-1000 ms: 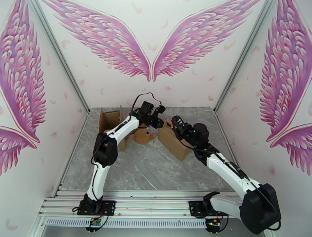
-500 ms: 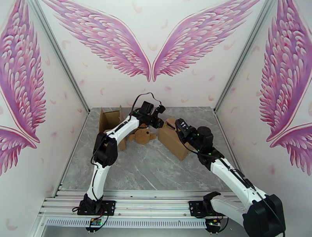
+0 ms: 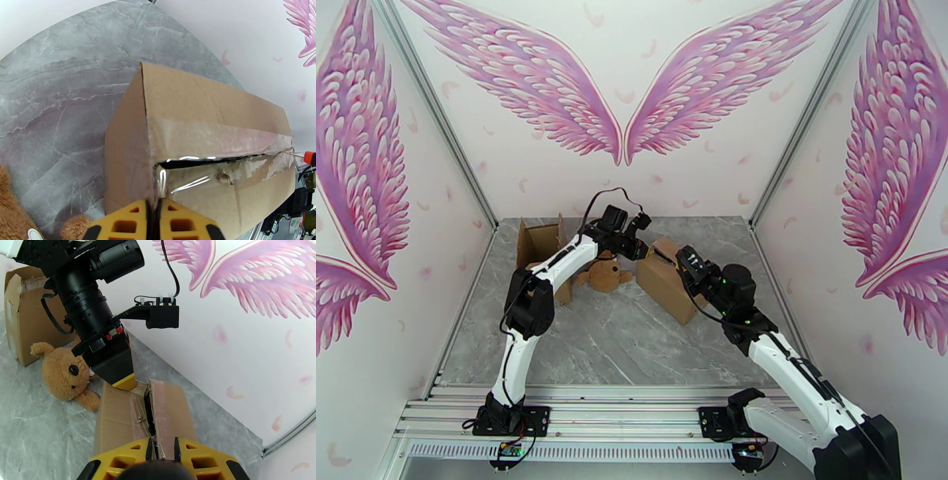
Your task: Unpack the express box
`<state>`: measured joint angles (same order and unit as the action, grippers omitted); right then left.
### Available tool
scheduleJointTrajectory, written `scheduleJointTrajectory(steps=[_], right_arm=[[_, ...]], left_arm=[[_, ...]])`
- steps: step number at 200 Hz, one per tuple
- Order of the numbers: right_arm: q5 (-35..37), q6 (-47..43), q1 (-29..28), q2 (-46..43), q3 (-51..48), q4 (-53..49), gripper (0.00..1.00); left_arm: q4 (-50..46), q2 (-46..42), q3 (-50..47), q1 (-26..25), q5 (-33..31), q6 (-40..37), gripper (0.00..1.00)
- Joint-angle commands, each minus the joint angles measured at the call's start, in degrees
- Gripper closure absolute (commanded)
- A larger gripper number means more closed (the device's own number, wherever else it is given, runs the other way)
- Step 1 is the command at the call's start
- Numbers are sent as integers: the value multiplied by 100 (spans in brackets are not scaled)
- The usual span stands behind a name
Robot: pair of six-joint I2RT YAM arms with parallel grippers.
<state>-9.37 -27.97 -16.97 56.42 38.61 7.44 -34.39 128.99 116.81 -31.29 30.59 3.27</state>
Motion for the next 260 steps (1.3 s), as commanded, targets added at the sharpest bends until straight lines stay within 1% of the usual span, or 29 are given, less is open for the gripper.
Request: scheduleJointTrajectory(steps=[1, 63, 103, 154, 260], right_arm=[[530, 22, 116, -224, -183, -286, 100], [875, 271, 119, -888, -525, -520, 100], [1011, 372, 122, -1038, -521, -755, 100], [1188, 621, 119, -1280, -364, -1488, 100], [1251, 771, 126, -1448, -163, -2366, 100]], left_arm=[[-964, 317, -239, 153, -840, 76, 95], [-1008, 332, -245, 205, -901, 53, 96], [-991, 350, -207, 254, -912, 45, 97], [-1166, 495, 133, 296, -912, -21, 97], [-1263, 610, 289, 355, -959, -166, 98]])
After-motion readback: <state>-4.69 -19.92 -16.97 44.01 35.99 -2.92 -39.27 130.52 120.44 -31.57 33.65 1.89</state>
